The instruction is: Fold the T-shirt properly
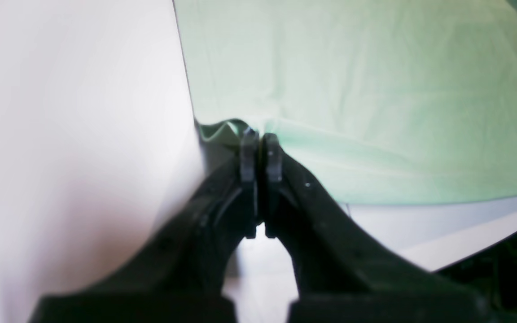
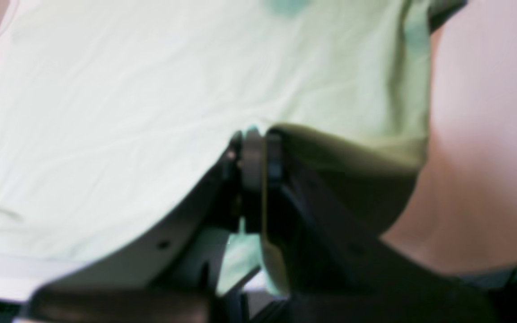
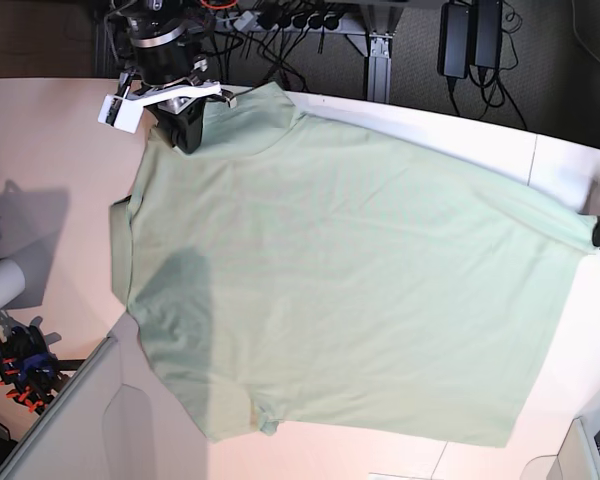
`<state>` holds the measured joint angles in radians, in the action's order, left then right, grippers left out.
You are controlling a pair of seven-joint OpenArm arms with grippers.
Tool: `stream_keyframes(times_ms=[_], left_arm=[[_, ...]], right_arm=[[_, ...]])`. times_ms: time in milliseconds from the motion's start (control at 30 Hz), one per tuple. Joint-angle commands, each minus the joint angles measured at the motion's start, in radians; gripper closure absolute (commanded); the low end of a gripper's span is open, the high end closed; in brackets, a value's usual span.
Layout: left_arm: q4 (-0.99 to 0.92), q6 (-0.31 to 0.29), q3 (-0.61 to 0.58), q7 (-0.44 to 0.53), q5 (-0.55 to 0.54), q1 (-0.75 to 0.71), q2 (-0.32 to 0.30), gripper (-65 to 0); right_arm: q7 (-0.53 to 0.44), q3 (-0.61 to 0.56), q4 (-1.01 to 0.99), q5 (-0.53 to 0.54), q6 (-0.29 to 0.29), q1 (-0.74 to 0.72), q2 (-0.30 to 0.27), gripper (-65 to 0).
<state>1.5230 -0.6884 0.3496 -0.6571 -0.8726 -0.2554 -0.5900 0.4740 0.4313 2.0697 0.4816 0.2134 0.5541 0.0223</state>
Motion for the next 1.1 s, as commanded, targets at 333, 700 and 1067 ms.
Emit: stream_keyframes(times_ms=[333,700,1067], left_arm=[[-0.136,-0.01,-0.194,0.172,0.158,0.271,-0.02,0.0],[-0.41,-0.01,-0.343,0.244,0.225,0.488,-0.011,0.0],[-0.505,-0.01,-0.364,0.351,0.336,0.516,0.024,-14.5]], right_arm=[[-0.055,0.002,-0.125,-0.077,0.02,-0.322,-0.039,0.0],[-0.061,0.0,-0.42,-0.082,0.074,-0.571,-0.106,0.0],[-0.064,-0.002,-0.597,-0.096,0.102,-0.693,-0.105,0.0]])
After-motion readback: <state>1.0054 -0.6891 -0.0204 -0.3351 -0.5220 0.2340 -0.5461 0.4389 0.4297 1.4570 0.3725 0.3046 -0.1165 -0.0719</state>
